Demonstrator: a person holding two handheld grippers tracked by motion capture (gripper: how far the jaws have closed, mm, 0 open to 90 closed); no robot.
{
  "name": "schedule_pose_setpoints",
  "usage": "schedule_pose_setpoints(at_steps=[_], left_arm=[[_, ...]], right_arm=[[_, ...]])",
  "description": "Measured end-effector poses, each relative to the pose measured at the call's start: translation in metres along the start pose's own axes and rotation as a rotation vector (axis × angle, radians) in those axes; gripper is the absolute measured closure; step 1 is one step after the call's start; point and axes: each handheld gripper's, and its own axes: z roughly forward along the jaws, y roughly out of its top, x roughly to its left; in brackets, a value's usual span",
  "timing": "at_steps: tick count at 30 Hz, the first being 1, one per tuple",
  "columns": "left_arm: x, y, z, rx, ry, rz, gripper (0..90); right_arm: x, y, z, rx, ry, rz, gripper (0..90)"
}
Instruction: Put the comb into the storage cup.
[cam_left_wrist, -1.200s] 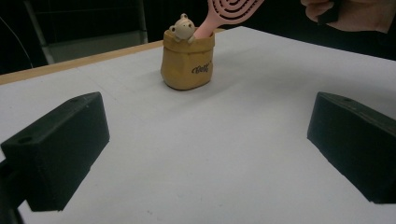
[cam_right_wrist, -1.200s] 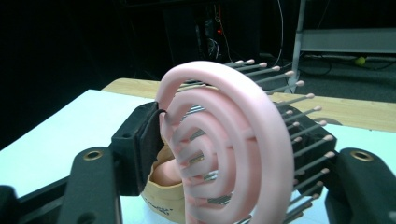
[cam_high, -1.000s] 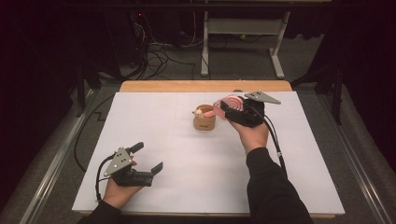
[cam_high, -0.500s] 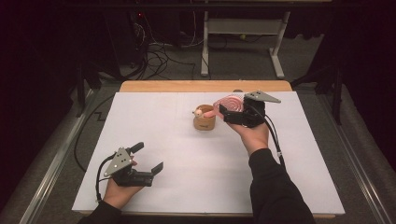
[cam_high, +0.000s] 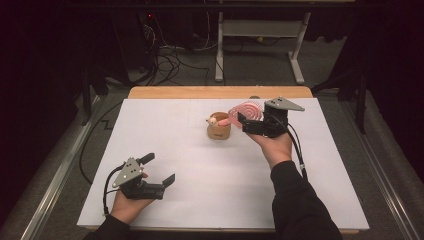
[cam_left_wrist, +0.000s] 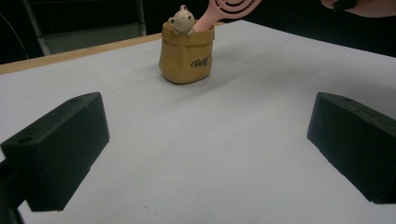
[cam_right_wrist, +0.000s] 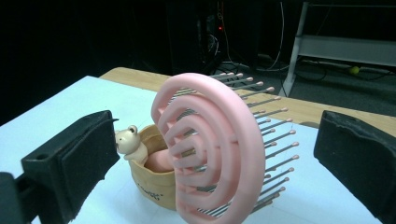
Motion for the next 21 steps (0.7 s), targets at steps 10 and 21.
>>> schedule_pose_setpoints(at_steps=[10,21], left_arm=[[0.000,-0.001,0.001,0.010,-0.002,0.000,0.0],[0.001,-0.001,0.000,0.001,-0.012,-0.024,0.0]], right_arm=[[0.003,-0.007,-0.010,-0.005,0.008,-0.024,0.3],[0.005,-0.025,-0.018,0.017,0.009,-0.044,0.4]])
